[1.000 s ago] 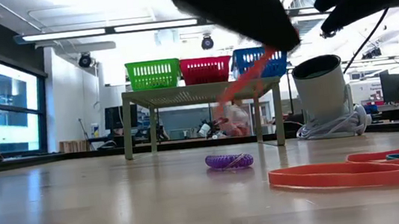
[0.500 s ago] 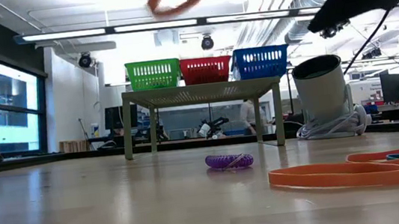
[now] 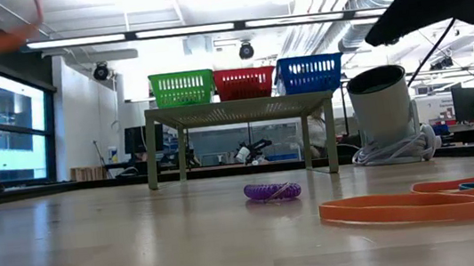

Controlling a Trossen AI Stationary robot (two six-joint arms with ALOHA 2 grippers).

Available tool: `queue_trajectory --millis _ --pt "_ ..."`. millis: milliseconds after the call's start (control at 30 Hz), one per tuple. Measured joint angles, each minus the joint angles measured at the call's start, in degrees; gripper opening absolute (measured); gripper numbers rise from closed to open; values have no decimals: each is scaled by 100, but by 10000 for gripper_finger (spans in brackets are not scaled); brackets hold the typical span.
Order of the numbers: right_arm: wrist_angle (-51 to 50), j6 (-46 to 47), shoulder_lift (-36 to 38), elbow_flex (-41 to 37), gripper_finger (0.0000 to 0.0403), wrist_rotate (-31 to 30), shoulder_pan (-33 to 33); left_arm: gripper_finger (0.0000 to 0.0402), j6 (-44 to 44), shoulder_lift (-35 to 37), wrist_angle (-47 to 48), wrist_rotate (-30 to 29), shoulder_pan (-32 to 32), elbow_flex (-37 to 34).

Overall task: Pick & Place Office Desk Supplies
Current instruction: Put the orange rubber band into the green bin on the shelf

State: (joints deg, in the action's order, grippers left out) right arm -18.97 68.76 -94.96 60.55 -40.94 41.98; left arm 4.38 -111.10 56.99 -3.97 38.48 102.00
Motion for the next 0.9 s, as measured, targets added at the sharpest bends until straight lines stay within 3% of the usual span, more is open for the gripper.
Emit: queue_trajectory --millis 133,400,667,800,900 --pt "50 -45 0 0 288 -201 -48 1 355 100 405 28 -284 0" --pt "333 -826 0 0 287 -2 -179 1 -397 159 320 675 -531 -2" --pt "1135 -2063 0 0 267 -152 219 1 7 252 294 554 -639 -1" --pt "1573 -2723 0 0 258 -155 384 1 308 628 269 180 -562 -9" --pt "1872 -3367 0 0 253 -103 498 1 44 896 -27 41 -446 -4"
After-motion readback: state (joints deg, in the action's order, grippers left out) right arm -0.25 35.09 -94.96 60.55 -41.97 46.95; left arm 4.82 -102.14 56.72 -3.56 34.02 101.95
